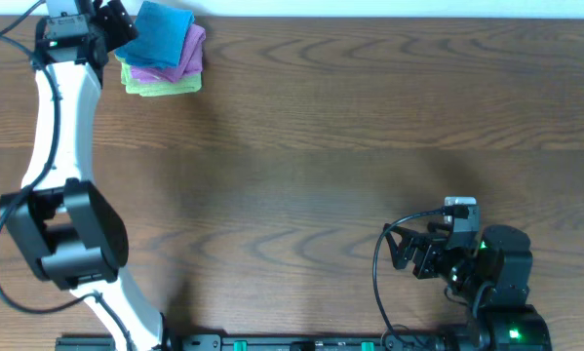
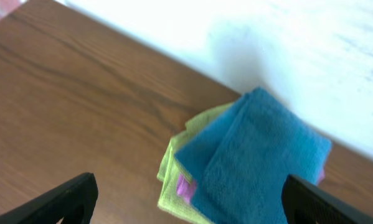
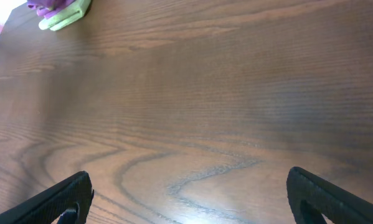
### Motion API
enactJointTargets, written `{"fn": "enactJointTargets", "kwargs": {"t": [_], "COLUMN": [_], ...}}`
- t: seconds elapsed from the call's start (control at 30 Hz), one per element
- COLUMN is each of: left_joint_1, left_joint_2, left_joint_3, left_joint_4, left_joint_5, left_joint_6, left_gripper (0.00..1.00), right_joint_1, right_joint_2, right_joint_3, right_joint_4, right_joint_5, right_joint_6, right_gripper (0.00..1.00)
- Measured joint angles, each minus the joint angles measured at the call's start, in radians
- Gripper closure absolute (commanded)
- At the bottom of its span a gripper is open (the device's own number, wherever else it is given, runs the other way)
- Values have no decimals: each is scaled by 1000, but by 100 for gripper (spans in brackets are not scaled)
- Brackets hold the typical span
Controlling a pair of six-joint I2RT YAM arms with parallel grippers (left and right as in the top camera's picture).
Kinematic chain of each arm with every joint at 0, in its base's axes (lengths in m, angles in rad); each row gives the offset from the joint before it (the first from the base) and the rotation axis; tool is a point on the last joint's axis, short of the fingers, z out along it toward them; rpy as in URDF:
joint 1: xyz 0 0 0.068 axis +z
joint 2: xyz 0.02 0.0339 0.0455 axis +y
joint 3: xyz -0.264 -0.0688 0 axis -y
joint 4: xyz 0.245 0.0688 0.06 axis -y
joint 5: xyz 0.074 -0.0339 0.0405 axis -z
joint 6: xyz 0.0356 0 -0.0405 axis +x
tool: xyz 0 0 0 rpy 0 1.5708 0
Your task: Fold the cloth
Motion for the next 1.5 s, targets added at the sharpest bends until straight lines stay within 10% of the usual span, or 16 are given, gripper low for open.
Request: {"fn": "enactJointTargets", "kwargs": {"t": [0.43, 0.9, 1.5], "left_joint_1": [-18, -10, -71], "left_joint_2": [-89, -302, -1021], "left_joint_3": [0, -14, -944], "left_joint_4": [-97, -648, -216], "left_joint_5": [145, 46, -1], "left_joint_6": [0, -80, -134], "left_gripper": [5, 5, 5], "right_joint_1": [0, 0, 0], "right_joint_2": [0, 0, 0], "right_joint_3": [0, 0, -2], "right_joint_4": [0, 0, 0], "right_joint_5": [0, 0, -2], "right_joint_6": [0, 0, 1], "right_gripper": [1, 1, 1]}}
